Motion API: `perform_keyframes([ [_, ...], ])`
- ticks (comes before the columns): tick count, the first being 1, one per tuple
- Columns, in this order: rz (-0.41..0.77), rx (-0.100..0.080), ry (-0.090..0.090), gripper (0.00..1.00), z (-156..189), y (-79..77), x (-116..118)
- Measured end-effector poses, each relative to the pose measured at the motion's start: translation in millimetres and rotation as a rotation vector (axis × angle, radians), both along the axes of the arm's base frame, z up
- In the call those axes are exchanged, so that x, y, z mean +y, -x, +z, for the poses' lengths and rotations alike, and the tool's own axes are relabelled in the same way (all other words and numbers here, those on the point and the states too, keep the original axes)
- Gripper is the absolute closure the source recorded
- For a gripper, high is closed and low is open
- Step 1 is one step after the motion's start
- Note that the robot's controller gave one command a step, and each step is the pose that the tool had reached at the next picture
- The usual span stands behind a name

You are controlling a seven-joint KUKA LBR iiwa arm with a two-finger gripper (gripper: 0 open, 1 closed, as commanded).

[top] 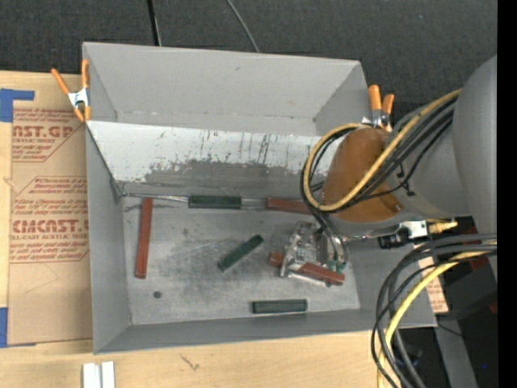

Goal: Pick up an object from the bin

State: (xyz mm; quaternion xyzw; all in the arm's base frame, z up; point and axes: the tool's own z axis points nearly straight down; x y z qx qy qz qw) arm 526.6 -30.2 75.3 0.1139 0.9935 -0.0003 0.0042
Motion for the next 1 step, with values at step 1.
perform_keyframes([
  [1,0.0,0.0,0.0,1.0,0.0,0.0,0.0],
])
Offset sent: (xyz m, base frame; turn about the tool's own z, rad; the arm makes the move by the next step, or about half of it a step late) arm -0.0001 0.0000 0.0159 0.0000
